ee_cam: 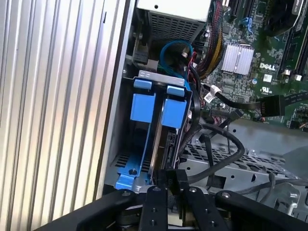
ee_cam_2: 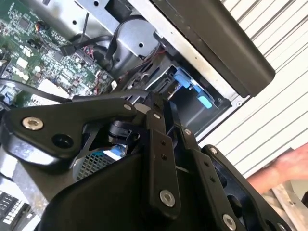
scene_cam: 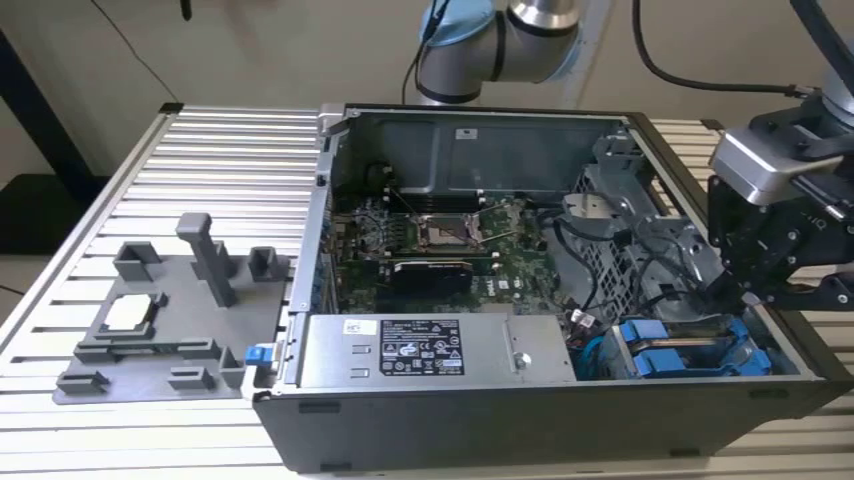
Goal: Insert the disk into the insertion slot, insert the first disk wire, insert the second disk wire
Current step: 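Insert the first disk wire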
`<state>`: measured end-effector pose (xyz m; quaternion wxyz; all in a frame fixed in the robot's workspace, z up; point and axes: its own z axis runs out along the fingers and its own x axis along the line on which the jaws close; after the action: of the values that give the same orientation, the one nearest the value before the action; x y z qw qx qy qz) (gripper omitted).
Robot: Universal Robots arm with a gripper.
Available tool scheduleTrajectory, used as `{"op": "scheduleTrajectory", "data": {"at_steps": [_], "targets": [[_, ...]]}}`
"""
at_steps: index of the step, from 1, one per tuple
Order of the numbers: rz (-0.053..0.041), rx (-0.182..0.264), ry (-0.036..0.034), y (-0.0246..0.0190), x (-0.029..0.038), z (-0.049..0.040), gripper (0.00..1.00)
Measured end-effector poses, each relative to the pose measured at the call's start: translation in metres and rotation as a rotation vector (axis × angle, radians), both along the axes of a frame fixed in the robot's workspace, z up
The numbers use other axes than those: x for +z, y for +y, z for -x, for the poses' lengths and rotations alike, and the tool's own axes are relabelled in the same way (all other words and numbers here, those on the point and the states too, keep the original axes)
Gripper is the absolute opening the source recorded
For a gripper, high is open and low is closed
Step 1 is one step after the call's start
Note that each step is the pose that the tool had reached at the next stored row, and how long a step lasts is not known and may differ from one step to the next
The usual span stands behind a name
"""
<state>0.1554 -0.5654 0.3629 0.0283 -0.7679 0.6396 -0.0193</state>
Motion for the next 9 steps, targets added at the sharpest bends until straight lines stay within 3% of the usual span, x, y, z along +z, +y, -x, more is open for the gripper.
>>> {"op": "scheduleTrajectory", "data": {"at_steps": [5, 9], "targets": [[0.0001, -0.075, 0.0, 0.0, -0.0031, 0.0002, 0.19], [-0.0092, -0.087, 0.0015, -0.0001, -0.0051, 0.0002, 0.19]]}}
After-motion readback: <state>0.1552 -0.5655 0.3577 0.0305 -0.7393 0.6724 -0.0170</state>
